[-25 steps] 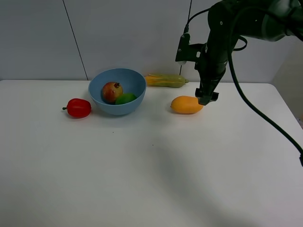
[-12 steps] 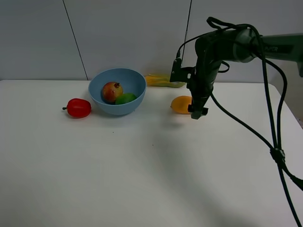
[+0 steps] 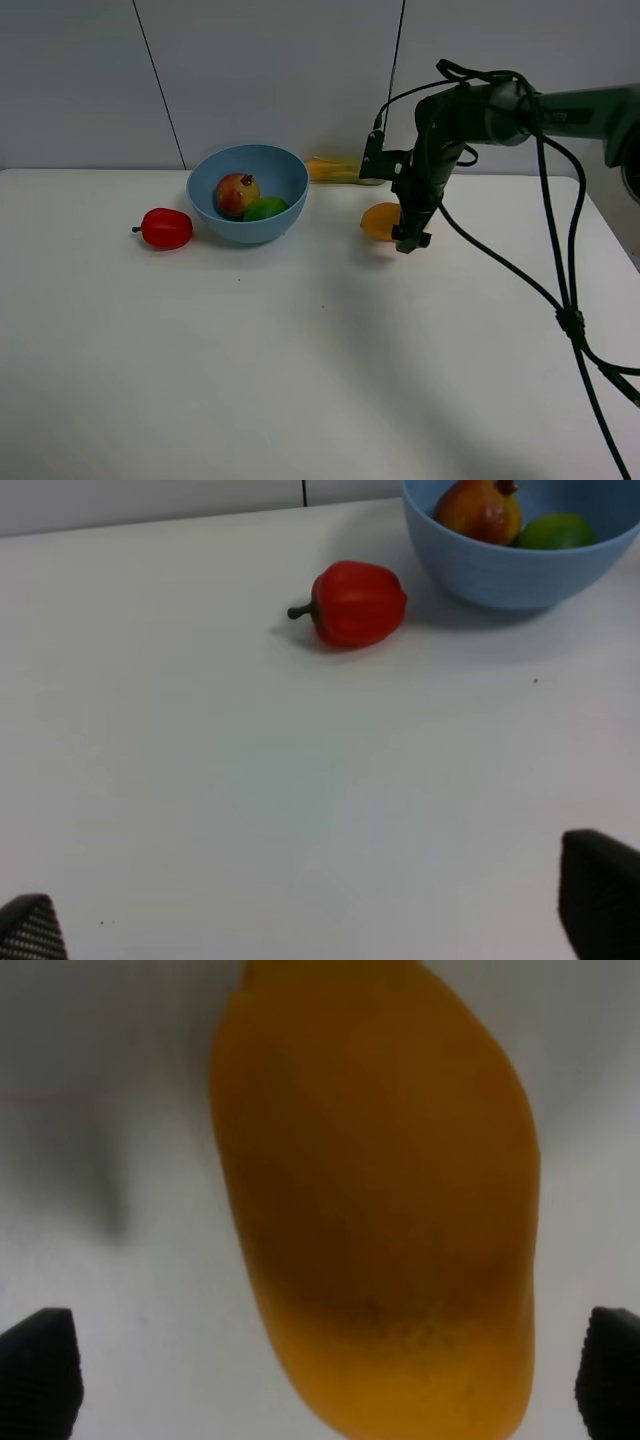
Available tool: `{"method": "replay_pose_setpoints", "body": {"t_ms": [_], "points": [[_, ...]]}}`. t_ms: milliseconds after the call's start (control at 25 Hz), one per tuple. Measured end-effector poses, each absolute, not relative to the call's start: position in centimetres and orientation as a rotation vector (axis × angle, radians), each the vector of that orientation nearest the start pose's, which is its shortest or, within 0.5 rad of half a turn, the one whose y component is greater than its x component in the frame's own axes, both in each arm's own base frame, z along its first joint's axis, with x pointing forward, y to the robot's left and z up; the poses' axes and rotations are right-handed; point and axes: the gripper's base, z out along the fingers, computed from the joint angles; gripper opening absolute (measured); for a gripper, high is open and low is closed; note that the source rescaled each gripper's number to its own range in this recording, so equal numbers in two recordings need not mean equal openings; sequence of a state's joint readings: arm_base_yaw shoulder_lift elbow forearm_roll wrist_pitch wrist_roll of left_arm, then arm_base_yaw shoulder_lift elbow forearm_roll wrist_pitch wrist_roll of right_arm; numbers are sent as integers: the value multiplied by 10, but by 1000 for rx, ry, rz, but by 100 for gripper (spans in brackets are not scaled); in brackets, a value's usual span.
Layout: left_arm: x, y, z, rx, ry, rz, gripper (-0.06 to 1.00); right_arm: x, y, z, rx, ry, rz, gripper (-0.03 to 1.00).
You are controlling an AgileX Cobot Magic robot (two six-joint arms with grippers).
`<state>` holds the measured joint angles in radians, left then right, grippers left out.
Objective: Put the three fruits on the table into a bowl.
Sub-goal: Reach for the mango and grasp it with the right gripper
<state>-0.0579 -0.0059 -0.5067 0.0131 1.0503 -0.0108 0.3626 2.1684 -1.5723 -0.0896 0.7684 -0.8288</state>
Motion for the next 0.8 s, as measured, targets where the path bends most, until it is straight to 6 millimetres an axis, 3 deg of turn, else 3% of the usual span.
{"method": "replay_pose_setpoints", "body": {"t_ms": [560, 600, 640, 680, 720, 760, 800], "points": [[-6, 1, 280, 47, 2021, -27, 99, 438, 159, 119, -1574, 2310, -109, 100], [-6, 1, 280, 47, 2021, -27, 99, 439, 158, 118, -1563, 2315, -104, 97], [-6, 1, 280, 47, 2021, -27, 99, 440, 156, 118, -1552, 2316, -104, 86], [-6, 1, 280, 47, 2021, -27, 99, 441, 154, 118, -1546, 2321, -102, 68], [-6, 1, 280, 47, 2021, -27, 99, 442, 152, 118, -1541, 2324, -103, 48], [-6, 1, 280, 47, 2021, -27, 99, 442, 151, 118, -1537, 2325, -104, 17], [-6, 1, 280, 47, 2021, -27, 99, 443, 150, 118, -1534, 2326, -105, 0]]}}
